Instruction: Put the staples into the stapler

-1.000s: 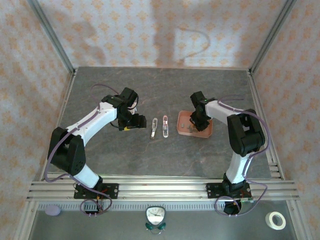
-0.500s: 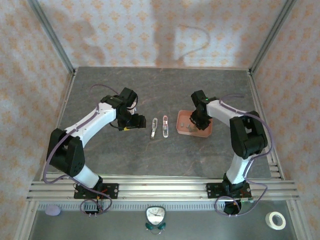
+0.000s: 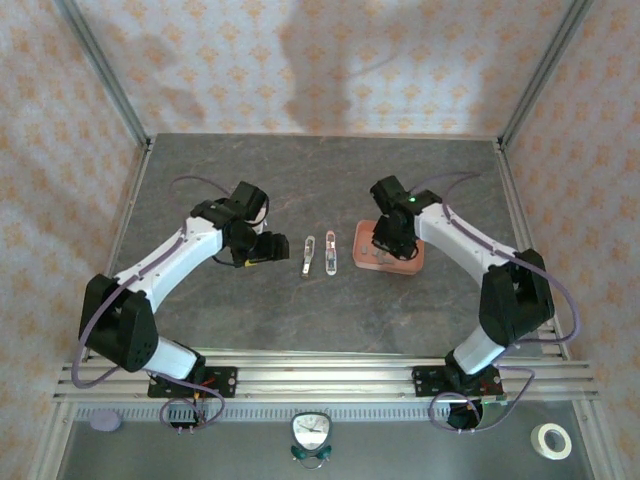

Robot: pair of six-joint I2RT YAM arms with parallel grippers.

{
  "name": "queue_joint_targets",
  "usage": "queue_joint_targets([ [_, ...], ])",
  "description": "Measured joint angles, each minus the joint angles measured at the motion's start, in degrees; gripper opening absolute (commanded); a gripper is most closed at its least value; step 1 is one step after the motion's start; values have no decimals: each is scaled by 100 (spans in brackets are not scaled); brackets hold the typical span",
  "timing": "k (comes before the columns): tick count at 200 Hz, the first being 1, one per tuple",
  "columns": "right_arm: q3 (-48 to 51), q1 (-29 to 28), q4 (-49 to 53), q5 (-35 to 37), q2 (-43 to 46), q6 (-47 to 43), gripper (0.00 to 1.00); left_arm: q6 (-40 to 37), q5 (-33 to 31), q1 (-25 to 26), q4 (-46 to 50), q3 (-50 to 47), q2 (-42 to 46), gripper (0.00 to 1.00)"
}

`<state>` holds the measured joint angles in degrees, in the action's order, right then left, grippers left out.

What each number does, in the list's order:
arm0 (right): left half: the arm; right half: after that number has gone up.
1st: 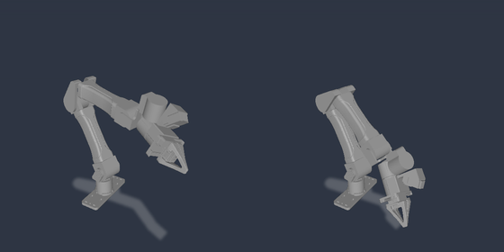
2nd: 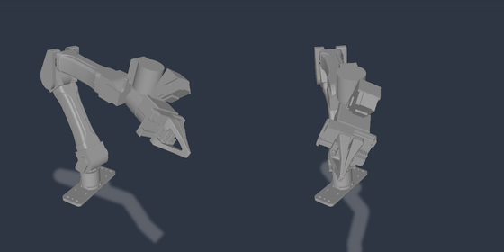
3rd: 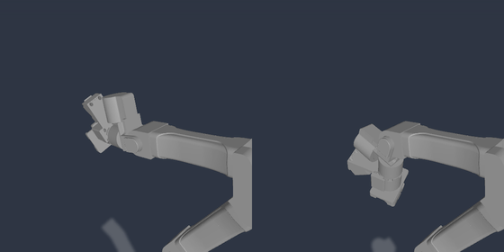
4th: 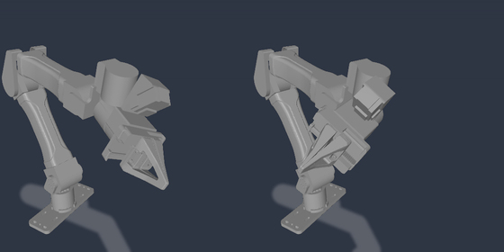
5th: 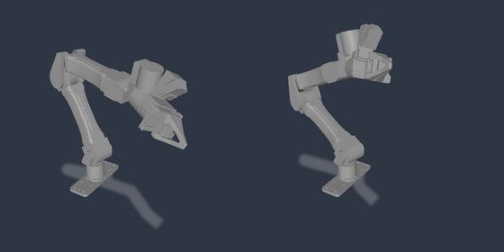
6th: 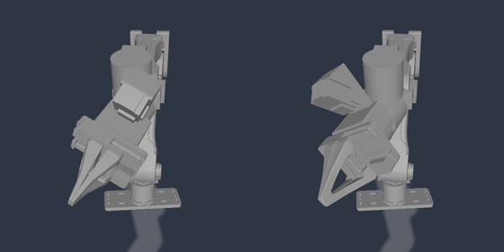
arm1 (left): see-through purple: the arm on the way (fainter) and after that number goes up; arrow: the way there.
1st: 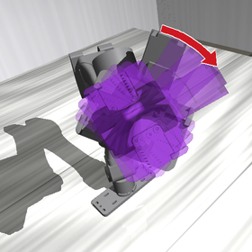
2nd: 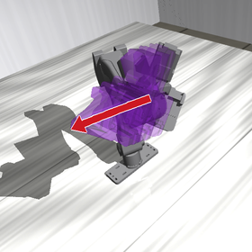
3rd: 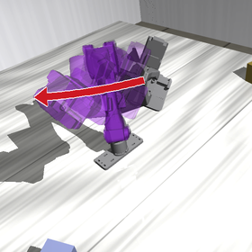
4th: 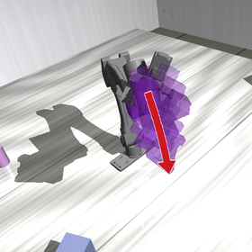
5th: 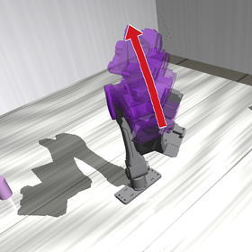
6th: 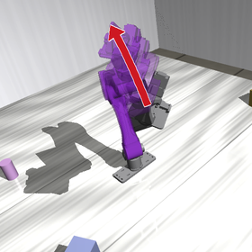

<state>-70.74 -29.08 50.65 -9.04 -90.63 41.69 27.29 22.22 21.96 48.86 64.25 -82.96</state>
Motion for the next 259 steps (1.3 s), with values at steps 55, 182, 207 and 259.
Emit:
queue_joint_targets([
  [55, 251, -1558, 94, 162, 498, -85, 22, 490, 260, 0, -555, -994, 485, 77],
  [182, 780, -2680, -306, 225, -448, -573, 27, 933, 317, 0, -1086, -1611, 944, 77],
  [207, 682, -2688, -293, 210, -507, -927, 35, 940, 308, 0, -1106, -1622, 944, 77],
  [259, 675, -2885, -199, 219, -527, -1967, 44, 1023, 302, -61, -1152, -1882, 951, 77],
])
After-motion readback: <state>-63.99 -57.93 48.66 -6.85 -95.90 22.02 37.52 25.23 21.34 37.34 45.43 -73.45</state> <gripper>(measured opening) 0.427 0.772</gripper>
